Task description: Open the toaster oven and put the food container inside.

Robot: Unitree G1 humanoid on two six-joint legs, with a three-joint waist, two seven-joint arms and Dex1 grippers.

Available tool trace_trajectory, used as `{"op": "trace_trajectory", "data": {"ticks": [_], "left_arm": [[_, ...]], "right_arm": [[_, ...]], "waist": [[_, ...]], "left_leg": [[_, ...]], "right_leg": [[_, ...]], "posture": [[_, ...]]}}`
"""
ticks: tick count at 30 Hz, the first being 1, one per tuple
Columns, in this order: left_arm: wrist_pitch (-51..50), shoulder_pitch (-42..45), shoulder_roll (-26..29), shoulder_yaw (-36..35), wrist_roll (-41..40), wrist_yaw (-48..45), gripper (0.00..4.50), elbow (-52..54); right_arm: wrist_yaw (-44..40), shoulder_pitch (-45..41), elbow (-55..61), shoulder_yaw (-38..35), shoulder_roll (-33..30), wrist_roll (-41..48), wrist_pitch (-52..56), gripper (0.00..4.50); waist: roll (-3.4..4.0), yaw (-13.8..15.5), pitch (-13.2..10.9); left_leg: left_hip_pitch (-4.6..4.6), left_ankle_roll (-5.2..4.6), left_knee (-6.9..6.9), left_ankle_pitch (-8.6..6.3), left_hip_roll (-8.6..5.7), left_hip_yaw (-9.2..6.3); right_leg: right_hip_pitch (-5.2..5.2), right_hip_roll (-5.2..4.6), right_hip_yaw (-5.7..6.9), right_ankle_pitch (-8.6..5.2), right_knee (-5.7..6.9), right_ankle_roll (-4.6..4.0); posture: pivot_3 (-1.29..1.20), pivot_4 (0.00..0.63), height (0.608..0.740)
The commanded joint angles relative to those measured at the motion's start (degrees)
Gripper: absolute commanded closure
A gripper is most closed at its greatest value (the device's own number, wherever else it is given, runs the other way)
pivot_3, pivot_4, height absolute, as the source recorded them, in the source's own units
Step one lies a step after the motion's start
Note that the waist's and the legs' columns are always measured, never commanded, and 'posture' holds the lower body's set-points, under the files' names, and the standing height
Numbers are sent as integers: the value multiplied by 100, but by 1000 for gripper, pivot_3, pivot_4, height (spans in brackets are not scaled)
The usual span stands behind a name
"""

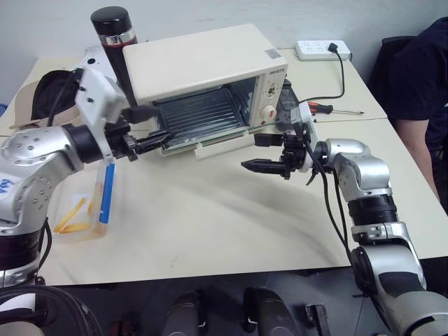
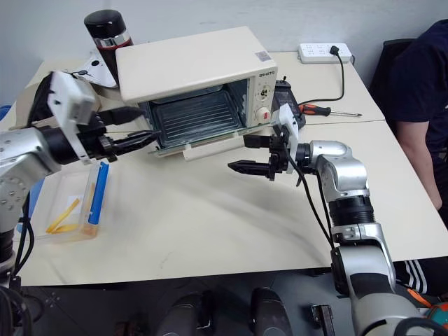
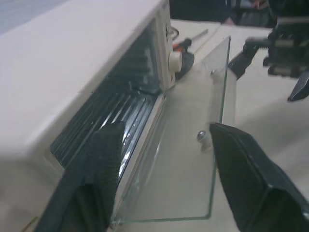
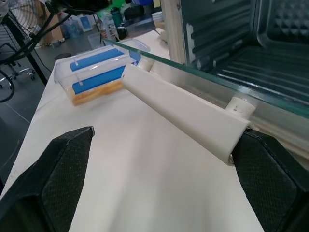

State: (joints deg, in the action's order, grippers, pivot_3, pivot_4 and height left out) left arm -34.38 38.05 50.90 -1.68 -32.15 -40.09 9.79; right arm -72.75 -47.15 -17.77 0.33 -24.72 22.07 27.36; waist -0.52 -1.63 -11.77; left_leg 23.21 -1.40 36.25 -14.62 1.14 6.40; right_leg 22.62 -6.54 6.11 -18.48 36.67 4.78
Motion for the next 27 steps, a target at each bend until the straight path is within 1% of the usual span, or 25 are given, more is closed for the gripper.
{"op": "trace_trajectory", "data": {"ticks": [1, 4, 6, 11, 16, 20, 22, 25, 27], "left_arm": [[593, 336, -162, 427, 695, -315, 3014, -486], [907, 521, -289, 715, 1141, -578, 3922, -885], [962, 576, -371, 828, 1261, -767, 4456, -1028], [1035, 400, -389, 1097, 1568, -1261, 4456, -948], [937, -94, -287, 1204, 1702, -1616, 4456, -463], [855, -656, -124, 1199, 1863, -1668, 4456, -55], [814, -888, -58, 1157, 1941, -1624, 4456, 107], [697, -1191, 24, 1005, 1980, -1515, 4456, 365], [396, -1428, 51, 688, 1826, -1356, 4456, 660]], "right_arm": [[129, 143, 533, 63, 109, 212, 138, 0], [234, 342, 820, 32, 62, 265, 237, 0], [345, 482, 1029, -49, -2, 327, 340, 0], [599, 982, 1682, -330, -395, 497, 598, 0], [738, 1687, 2429, -728, -1059, 782, 919, 0], [548, 2166, 3056, -1141, -1730, 1247, 1249, 0], [506, 2226, 3266, -1240, -1928, 1505, 1388, 0], [521, 2134, 3441, -1238, -2046, 1795, 1560, 0], [531, 1944, 3468, -1142, -2028, 1923, 1611, 0]], "waist": [[-3, -15, 2], [-4, -17, 1], [-4, -8, 1], [-6, 22, 0], [-8, 34, -1], [-9, 37, -1], [-9, 14, -1], [-11, 3, 0], [-11, 3, 0]], "left_leg": [[-3, 0, 2, 0, 1, 7], [-3, 1, 1, -1, 6, 19], [-1, 4, 0, -3, 13, 28], [8, -2, 6, -8, 15, 32], [8, -17, 25, -17, 11, 34], [8, -17, 57, -32, 19, 31], [6, -13, 79, -47, 38, 31], [1, -8, 83, -51, 49, 31], [-1, -6, 83, -52, 50, 30]], "right_leg": [[1, 0, -5, 0, 6, -1], [14, 0, -12, 0, 14, -1], [21, 0, -12, 0, 14, -1], [24, 0, -12, -1, 11, -3], [19, -6, -15, 0, 16, -1], [16, -17, -23, 0, 12, -1], [6, -14, -29, -1, 9, -3], [3, -10, -37, -1, 10, -11], [3, -9, -38, -3, 12, -16]], "posture": [[0, 150, 740], [0, 150, 740], [0, 150, 740], [0, 150, 740], [0, 150, 740], [0, 150, 740], [0, 150, 740], [0, 150, 740], [0, 150, 740]]}}
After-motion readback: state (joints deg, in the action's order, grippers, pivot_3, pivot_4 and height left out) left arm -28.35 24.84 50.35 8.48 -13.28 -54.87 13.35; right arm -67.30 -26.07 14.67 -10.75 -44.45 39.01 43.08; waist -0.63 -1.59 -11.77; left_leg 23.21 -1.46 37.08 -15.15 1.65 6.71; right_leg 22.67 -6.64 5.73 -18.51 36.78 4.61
